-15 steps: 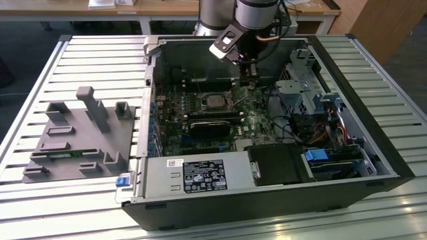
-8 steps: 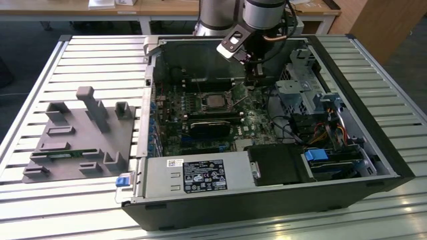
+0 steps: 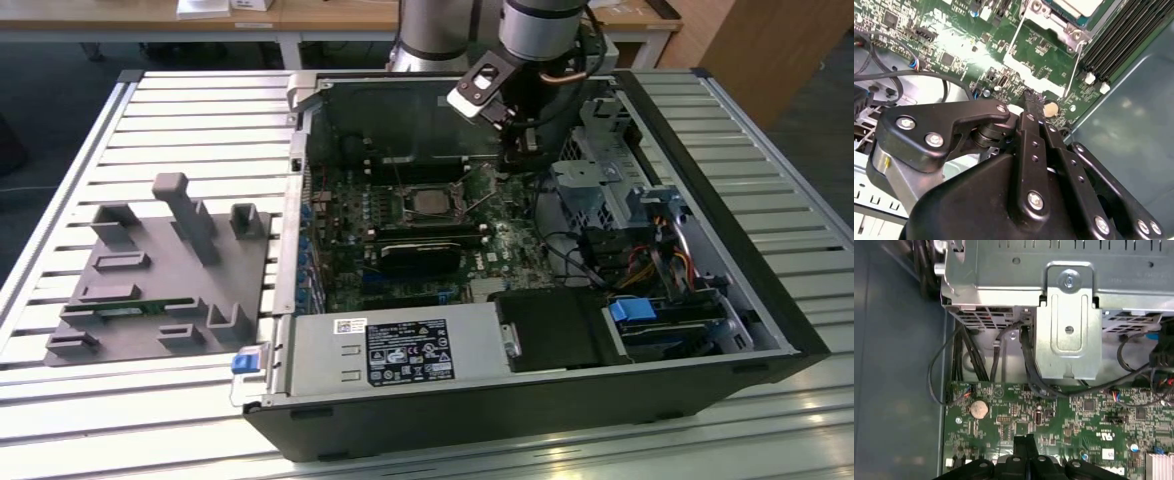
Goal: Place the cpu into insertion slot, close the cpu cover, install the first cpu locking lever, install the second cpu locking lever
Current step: 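Close the cpu cover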
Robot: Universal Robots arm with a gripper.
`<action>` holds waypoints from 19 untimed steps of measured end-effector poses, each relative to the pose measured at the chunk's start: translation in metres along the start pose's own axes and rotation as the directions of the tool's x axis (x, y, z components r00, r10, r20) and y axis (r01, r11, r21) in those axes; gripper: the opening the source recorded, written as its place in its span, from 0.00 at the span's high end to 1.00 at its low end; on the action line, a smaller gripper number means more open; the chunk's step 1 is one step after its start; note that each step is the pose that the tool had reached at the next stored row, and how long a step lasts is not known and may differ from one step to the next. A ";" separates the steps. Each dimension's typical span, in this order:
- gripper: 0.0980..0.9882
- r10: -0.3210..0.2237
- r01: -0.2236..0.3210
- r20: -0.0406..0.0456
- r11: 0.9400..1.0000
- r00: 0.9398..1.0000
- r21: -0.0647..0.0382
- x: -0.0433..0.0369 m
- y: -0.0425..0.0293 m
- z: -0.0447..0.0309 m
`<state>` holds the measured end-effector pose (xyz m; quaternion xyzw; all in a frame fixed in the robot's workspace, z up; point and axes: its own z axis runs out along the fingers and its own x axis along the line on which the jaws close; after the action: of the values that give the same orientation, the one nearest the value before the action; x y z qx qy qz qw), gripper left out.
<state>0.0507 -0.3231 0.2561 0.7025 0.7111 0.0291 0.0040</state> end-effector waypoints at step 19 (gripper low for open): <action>0.99 0.000 0.000 0.000 1.000 1.000 0.005 0.0018 -0.0221 0.0138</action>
<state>0.0293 -0.3211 0.2414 0.7026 0.7111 0.0275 0.0023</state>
